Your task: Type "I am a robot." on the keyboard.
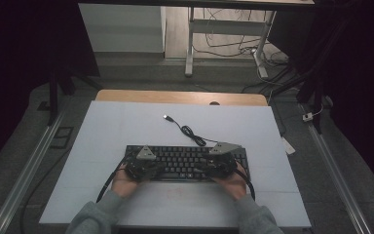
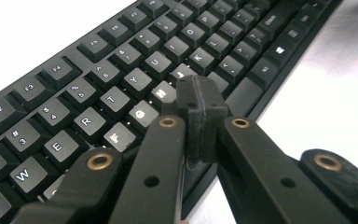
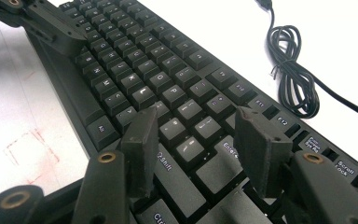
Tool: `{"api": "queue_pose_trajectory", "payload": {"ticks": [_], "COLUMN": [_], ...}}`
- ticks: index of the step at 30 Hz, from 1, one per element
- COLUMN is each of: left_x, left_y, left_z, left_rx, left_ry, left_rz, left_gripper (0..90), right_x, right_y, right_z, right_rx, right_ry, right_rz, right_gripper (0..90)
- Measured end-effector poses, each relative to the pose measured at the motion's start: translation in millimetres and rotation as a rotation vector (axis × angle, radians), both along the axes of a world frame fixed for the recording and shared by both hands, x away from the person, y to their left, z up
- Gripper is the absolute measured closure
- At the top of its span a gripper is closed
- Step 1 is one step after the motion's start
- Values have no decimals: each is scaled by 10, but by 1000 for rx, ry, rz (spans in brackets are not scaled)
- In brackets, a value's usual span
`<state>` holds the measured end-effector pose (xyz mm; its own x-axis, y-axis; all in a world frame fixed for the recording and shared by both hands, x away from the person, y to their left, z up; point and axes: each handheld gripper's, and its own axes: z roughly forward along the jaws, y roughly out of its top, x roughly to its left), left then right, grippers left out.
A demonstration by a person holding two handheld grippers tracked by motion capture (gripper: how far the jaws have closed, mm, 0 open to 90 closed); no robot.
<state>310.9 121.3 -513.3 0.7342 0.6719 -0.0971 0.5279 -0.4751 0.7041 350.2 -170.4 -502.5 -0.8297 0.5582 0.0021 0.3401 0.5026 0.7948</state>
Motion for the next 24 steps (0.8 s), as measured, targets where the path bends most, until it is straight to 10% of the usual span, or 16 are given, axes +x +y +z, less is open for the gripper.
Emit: {"api": "queue_pose_trajectory", "payload": {"ticks": [24], "left_x": [23], "left_y": [-46], "left_z": [-100], "left_rx": [35], "left_ry": [11], "left_rz": [16], "left_gripper": [884], "right_x": [9], "right_y": [-6], "right_z": [-5], "right_rx": [-1], "right_ry": [-1], "right_rz": [-3], "right_gripper": [497]}}
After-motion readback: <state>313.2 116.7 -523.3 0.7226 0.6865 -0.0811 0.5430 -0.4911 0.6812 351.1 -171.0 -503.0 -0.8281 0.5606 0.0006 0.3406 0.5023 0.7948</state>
